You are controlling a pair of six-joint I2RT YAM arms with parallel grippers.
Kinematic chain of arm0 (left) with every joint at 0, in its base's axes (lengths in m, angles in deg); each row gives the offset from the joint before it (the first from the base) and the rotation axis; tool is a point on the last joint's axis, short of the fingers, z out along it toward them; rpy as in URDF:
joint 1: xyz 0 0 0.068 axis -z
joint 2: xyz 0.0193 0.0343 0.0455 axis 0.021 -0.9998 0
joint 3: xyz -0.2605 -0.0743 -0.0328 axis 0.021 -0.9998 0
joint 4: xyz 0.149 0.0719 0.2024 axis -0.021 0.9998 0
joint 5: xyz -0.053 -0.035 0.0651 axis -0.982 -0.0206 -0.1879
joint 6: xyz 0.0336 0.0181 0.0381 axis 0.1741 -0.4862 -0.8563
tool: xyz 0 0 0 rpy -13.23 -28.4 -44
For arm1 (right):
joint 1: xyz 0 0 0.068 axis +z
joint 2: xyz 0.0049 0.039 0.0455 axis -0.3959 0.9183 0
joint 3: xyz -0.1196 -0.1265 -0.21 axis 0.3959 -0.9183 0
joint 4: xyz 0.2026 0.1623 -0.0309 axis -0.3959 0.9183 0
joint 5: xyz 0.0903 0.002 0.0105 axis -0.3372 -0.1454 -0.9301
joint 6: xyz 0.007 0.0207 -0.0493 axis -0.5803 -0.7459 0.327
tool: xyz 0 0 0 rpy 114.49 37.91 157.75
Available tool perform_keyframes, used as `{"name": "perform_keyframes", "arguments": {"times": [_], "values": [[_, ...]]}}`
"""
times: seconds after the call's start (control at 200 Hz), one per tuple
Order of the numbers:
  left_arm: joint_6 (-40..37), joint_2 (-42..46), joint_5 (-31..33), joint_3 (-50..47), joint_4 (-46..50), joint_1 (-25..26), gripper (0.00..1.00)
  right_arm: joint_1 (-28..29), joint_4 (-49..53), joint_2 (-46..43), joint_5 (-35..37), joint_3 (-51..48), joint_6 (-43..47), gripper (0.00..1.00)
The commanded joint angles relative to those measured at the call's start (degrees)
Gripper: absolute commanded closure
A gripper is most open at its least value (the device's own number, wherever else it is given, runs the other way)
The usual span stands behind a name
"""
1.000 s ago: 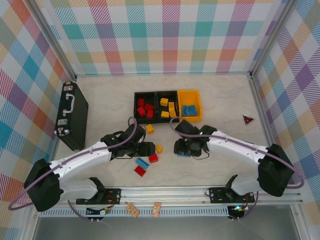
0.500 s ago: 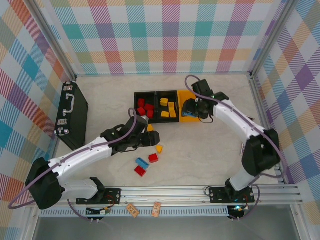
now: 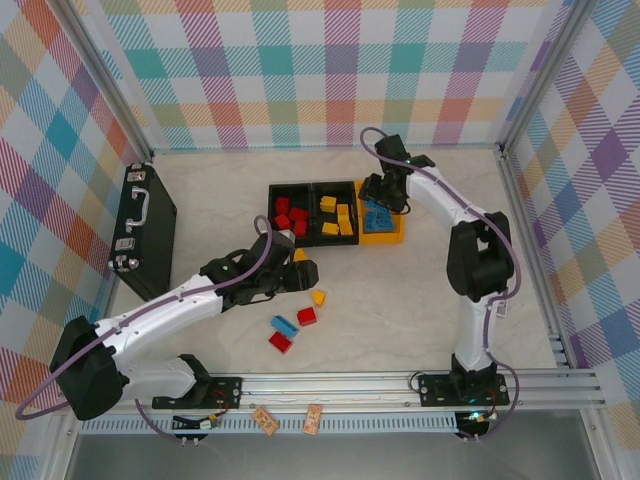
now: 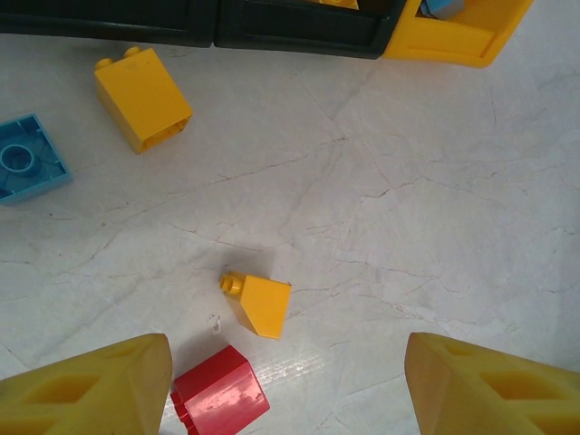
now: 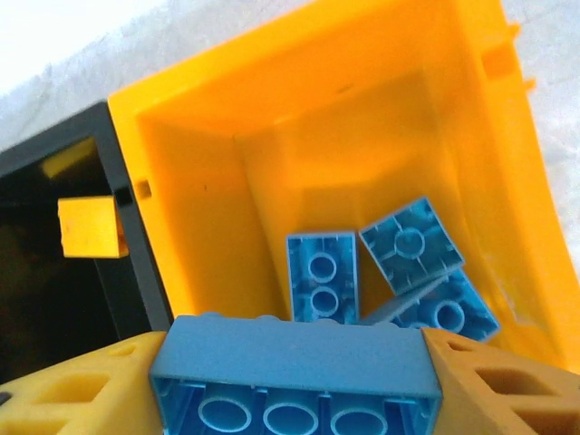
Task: Sort the legos into containers by color
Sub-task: Place the lego in the container, then pick up the lego from the center of the table.
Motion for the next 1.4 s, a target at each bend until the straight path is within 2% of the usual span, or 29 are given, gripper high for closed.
{"name": "perform_keyframes", "arguments": {"times": [0.0,0.28,0.505,0.665,0.8,1.05,1.4], "values": [[1.07,0.64,1.04,-1.2,0.19,-0.02,0.32,-0.78,3.16,2.82,0.48,3.76,0.54,0.36],[1.01,0.5,1.23,-1.77,0.1,-0.12,0.31,-0.89,5.24,6.87,1.28,8.25,0.1,0.33],[1.2,0.54,1.28,-2.05,0.19,-0.18,0.31,-0.9,5.42,6.27,1.45,8.27,0.0,0.26],[1.44,0.98,2.16,-1.84,0.74,-0.2,0.32,-0.89,5.58,4.23,1.11,7.93,0.42,0.26],[2.7,1.31,3.67,-1.78,2.71,-0.46,0.31,-0.71,3.37,-1.41,-0.17,3.65,0.95,0.26],[6.29,0.56,7.6,-2.09,8.81,-2.82,0.32,1.24,-2.39,-17.24,-3.44,-11.63,1.59,0.27],[4.57,-3.66,7.77,-2.75,8.41,-8.19,0.33,6.7,-6.25,-36.53,-7.52,-31.97,1.82,0.27]]}}
